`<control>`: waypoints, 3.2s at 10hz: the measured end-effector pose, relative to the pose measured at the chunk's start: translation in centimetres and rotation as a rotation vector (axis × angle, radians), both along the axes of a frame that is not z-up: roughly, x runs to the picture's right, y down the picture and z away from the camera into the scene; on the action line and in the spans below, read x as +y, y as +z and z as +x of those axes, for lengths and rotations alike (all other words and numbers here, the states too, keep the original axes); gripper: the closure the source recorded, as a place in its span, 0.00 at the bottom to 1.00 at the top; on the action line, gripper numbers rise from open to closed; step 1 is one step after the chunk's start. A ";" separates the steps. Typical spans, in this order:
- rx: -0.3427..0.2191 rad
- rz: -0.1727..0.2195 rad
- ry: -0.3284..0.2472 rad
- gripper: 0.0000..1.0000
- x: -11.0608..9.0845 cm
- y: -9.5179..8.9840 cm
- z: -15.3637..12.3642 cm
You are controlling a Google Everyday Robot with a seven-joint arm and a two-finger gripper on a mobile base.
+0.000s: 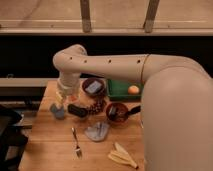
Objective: Place eraser in plastic cup
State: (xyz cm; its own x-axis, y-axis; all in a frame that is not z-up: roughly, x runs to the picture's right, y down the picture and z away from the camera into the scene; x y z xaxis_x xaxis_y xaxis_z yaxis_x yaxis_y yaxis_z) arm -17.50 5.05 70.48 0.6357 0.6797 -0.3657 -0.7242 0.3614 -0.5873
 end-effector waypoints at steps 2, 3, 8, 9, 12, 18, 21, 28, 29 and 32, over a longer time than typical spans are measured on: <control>0.004 -0.016 0.006 0.33 1.0 0.3 -0.2; 0.006 -0.022 0.013 0.33 1.3 0.5 -0.1; 0.000 -0.049 0.016 0.33 2.0 1.3 -0.4; 0.011 -0.052 0.006 0.33 2.1 1.6 -0.3; 0.051 -0.063 -0.014 0.33 2.6 2.8 -0.5; 0.142 -0.108 -0.058 0.33 4.0 5.2 -0.2; 0.198 -0.120 -0.092 0.33 4.7 6.0 -0.1; 0.252 -0.085 -0.148 0.92 5.4 6.5 -0.6; 0.256 -0.082 -0.148 0.99 5.4 6.5 -0.5; 0.268 -0.070 -0.141 1.00 5.1 6.3 -0.2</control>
